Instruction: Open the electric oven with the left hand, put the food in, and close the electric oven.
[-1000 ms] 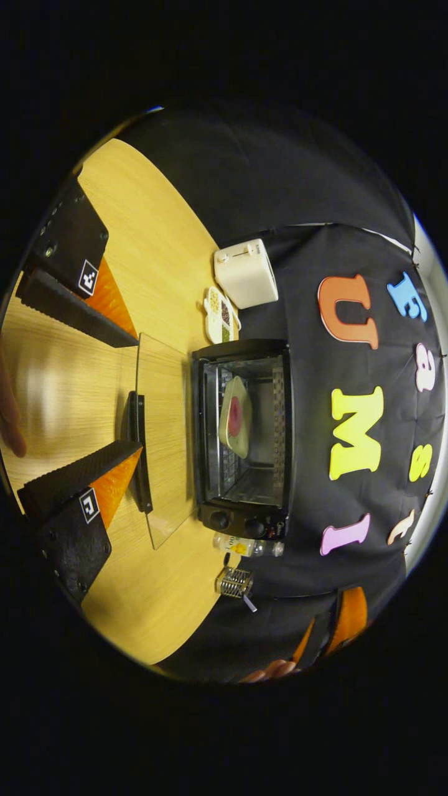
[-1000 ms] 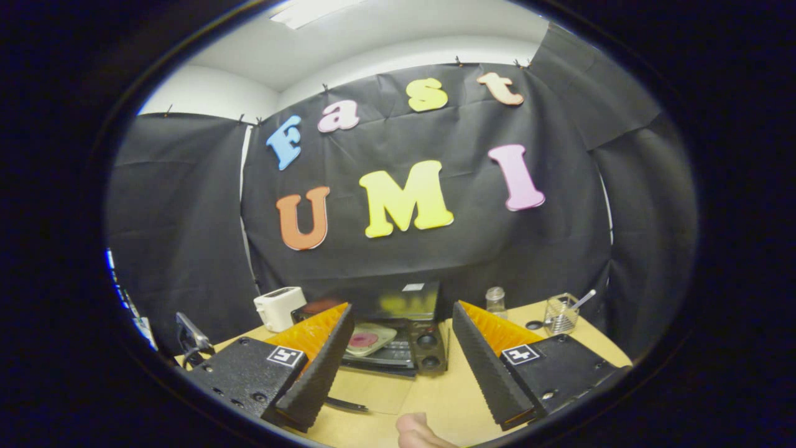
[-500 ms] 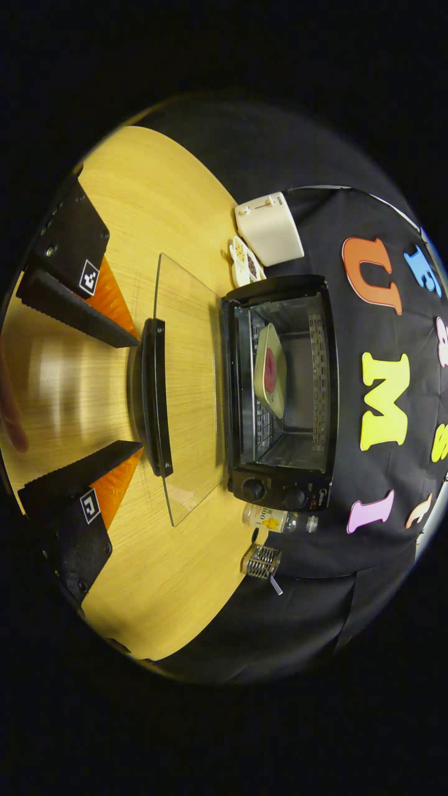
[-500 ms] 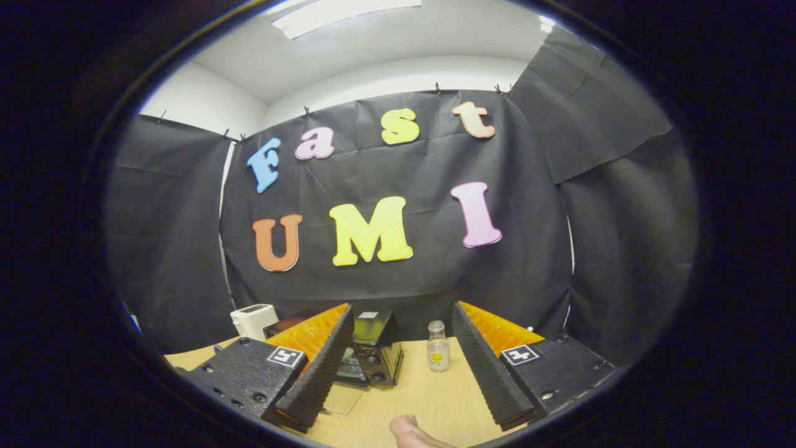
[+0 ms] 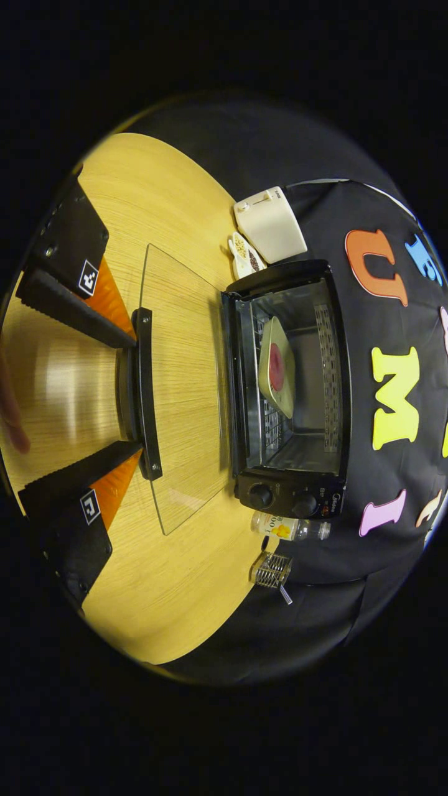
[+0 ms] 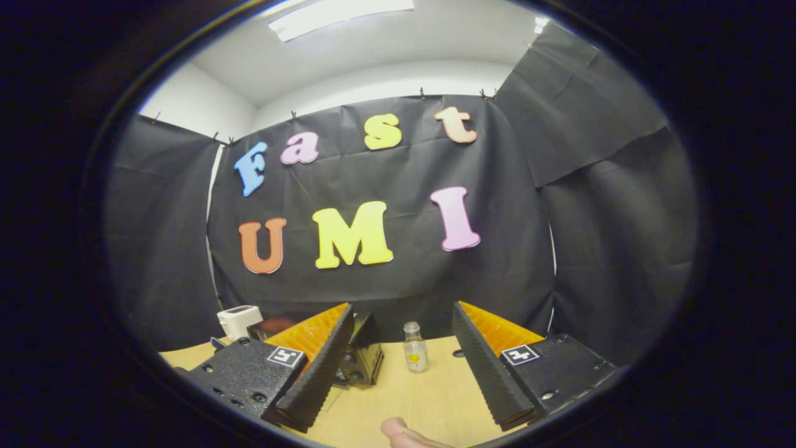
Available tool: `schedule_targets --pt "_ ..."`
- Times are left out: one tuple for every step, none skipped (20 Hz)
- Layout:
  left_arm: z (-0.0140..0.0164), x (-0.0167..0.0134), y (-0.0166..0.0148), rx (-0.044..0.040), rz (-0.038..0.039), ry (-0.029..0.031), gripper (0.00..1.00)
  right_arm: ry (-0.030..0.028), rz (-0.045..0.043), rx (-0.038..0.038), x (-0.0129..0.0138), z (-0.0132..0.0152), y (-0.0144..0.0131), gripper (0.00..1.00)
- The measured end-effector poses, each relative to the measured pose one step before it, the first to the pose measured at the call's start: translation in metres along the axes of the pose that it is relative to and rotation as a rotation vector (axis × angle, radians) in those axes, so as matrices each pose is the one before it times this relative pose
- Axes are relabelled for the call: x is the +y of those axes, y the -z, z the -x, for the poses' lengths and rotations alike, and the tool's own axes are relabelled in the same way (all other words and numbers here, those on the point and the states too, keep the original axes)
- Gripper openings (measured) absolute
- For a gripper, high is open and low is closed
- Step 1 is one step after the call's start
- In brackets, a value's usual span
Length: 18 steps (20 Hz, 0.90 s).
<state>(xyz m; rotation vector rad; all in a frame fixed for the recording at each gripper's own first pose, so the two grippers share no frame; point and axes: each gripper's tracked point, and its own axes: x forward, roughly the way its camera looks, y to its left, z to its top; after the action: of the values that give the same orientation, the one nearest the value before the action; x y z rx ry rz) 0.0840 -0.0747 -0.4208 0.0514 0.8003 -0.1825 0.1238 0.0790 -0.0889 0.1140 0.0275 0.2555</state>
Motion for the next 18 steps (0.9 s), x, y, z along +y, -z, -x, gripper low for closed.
schedule_targets --pt "0.00084 -0.00097 -0.00079 0.00884 0.00751 0.00341 0.96 0.00786 0.00041 -0.00156 -0.00389 0.00059 -0.00020 0.96" --pt "0.00131 -0.00027 -0.00057 0.00631 0.00328 0.00152 0.96 0.00499 -0.00058 -0.00172 -0.00316 0.00118 -0.00108 0.96" --pt "0.00077 -0.00006 -0.00170 0.00332 -0.00794 -0.00115 0.97 0.00241 0.00031 0.00141 -0.00256 -0.00096 0.00050 0.96" --pt "0.00026 0.00035 -0.00139 0.00224 -0.00806 -0.00146 0.97 0.01025 -0.00635 0.00422 -0.00269 -0.00202 0.00008 1.00" --pt "-0.00004 0.00030 0.00150 0.00906 0.00232 -0.00074 1.00 0.00791 -0.00939 0.01406 -0.00194 -0.00135 0.00265 1.00" --pt "0.00057 -0.00015 -0.00035 0.00526 0.00990 0.00112 0.96 -0.00006 -0.01201 0.00703 0.00031 -0.00070 0.00109 0.96" --pt "0.00077 -0.00063 -0.00177 0.00377 0.00617 0.00109 0.96 0.00286 -0.01139 0.00467 -0.00136 -0.00066 0.00041 0.96" --pt "0.00166 -0.00002 -0.00246 -0.00330 -0.00155 -0.00216 0.96 0.00469 -0.01044 0.00540 -0.00288 0.00008 0.00151 0.96" --pt "0.00216 -0.00003 -0.00450 -0.01140 -0.00494 -0.00308 0.96 0.00365 -0.00585 0.00686 -0.00194 -0.00062 0.00110 0.96" --pt "0.00228 0.00080 -0.00445 -0.01195 -0.00261 -0.00059 0.96 0.00303 -0.00130 0.00829 -0.00207 -0.00064 0.00280 0.96" --pt "0.00224 0.00079 -0.00411 -0.01056 0.00448 0.00022 0.96 0.00238 -0.00122 0.00377 -0.00121 0.00104 0.00030 0.96" --pt "0.00182 0.00072 -0.00509 -0.00932 0.00005 0.00077 0.96 0.00229 0.00015 0.00120 -0.00056 0.00178 0.00024 0.96" --pt "0.00204 0.00075 -0.00536 -0.00731 -0.00262 -0.00142 0.96 0.00431 0.00740 -0.00165 -0.00070 0.00203 -0.00118 0.96" --pt "0.00186 0.00103 -0.00608 -0.01329 -0.00024 -0.00278 0.96 0.00747 0.01222 -0.00291 -0.00245 0.00303 -0.00074 0.96" --pt "0.00305 0.00008 -0.00660 -0.01435 0.00068 -0.00165 0.96 0.00806 0.00778 -0.00865 -0.00157 0.00256 -0.00282 0.96" --pt "0.00056 0.00000 -0.00518 -0.01241 0.00162 -0.00061 0.96 0.00643 0.00418 -0.00616 -0.00080 0.00278 -0.00176 0.96" --pt "0.00104 -0.00015 -0.00574 -0.01326 0.00099 -0.00018 0.96 0.00500 0.00095 -0.00217 -0.00095 0.00303 -0.00031 0.96" --pt "0.00087 0.00125 -0.00584 -0.01181 0.00031 -0.00060 0.96 0.00415 -0.00264 0.00382 -0.00114 0.00285 0.00138 0.96"
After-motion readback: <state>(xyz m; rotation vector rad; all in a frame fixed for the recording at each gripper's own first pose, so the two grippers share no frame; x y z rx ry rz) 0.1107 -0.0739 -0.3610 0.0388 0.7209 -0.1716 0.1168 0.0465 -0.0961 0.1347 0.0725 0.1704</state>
